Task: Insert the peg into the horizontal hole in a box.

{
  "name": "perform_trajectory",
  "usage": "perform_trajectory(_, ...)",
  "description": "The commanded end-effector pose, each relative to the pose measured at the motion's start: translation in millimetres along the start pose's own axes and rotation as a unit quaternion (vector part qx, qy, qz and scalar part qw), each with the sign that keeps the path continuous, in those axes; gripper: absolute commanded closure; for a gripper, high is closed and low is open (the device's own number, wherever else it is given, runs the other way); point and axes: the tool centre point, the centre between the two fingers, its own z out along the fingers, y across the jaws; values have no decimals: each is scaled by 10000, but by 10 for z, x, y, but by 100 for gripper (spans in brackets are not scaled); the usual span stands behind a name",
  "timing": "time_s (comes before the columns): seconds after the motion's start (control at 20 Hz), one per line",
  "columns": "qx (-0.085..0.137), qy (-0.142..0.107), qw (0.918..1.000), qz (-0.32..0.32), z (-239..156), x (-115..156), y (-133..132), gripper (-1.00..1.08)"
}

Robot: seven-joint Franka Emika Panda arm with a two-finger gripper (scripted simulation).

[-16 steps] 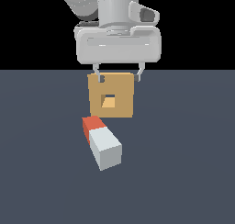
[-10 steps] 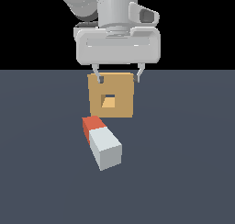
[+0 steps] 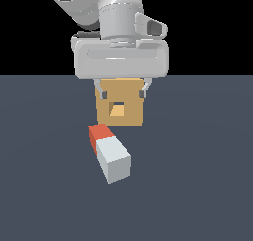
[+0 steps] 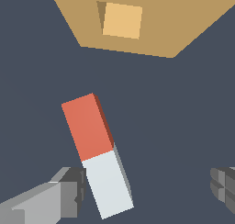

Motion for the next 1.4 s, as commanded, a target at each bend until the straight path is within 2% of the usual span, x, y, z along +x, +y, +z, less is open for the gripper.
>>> perform_trajectory(0.0,13,-5,9998,-191,84,-71,-52,-92)
perform_trajectory(0.7,80,-38,9899,-1413,610,-561,-291,-92)
perform_trajectory(1.05,95,-48,9856,-1687,730,-686,-319,-92)
perform_trajectory(1.35,99,-50,9853,-1707,746,-703,-319,-92)
